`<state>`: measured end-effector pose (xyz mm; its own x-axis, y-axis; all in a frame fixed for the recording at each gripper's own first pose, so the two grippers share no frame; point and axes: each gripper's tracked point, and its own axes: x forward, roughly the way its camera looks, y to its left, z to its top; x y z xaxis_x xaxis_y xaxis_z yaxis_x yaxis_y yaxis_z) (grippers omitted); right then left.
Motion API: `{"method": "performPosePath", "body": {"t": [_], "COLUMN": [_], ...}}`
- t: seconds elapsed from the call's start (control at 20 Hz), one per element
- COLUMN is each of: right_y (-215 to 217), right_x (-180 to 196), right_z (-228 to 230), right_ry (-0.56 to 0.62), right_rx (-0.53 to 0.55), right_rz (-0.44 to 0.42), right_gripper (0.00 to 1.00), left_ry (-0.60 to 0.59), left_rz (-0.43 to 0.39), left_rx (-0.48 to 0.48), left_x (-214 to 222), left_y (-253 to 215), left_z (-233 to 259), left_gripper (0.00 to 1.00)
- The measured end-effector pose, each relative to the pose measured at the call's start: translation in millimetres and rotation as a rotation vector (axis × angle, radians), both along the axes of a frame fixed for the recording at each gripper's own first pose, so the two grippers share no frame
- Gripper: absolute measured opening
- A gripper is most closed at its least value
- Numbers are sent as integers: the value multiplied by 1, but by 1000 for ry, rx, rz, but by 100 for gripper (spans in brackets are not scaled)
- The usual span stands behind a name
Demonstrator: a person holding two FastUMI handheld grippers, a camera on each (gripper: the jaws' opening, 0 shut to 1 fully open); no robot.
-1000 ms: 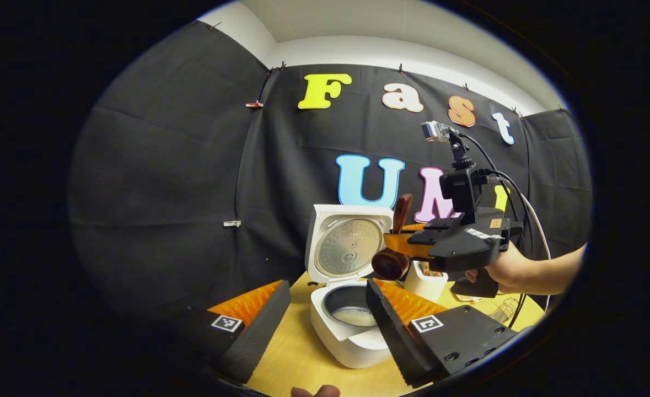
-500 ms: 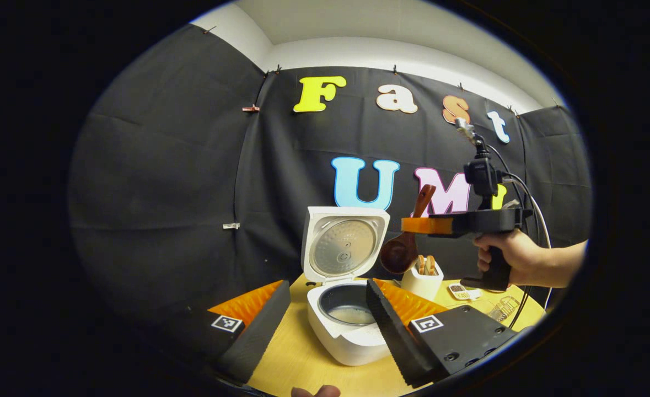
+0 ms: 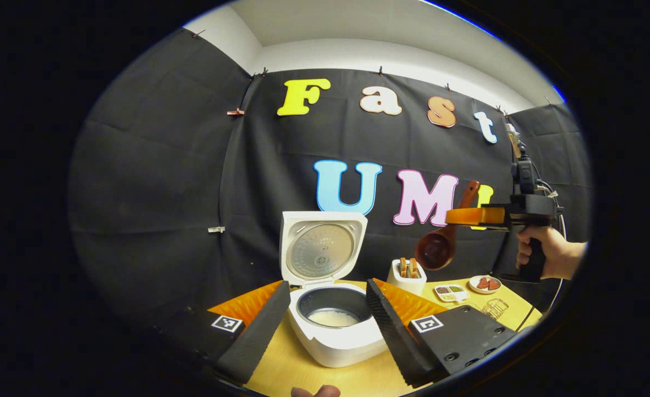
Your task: Close the left gripper, press the button to open the rice cooker; take a wooden spoon from the chopstick holder with the right hand, scoop a spoonful of rice and pour it into the rice cooker, then put the wooden spoon back into the chopstick holder.
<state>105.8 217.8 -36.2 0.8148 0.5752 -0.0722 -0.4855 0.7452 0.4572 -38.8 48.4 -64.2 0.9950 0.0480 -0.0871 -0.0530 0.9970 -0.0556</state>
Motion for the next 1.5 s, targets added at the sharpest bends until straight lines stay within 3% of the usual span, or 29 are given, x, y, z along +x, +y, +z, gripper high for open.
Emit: {"method": "performPosePath", "body": {"t": [0.35,0.45,0.5,0.55,0.8,1.2,1.5], "right_y": [-142,-181,-199,-215,-277,-290,-276], "right_x": [-2,-2,-3,-3,-5,2,7], "right_z": [-53,-77,-90,-104,-183,-298,-349], "right_ry": [78,108,126,149,283,472,595], "right_rx": [-40,-75,-93,-111,-182,-243,-165], "right_rz": [-179,-229,-248,-267,-336,-276,-278], "right_gripper": [8,9,14,9,9,8,9], "left_ry": [-18,-19,-15,-13,-12,5,21], "left_rz": [-26,-26,-23,-19,5,19,44], "left_rx": [29,12,6,5,25,65,62], "left_x": [19,24,26,29,35,39,37], "left_y": [-26,-33,-34,-36,-46,-75,-79], "left_z": [9,10,10,10,15,26,29], "left_gripper": [95,95,95,95,95,95,95]}}
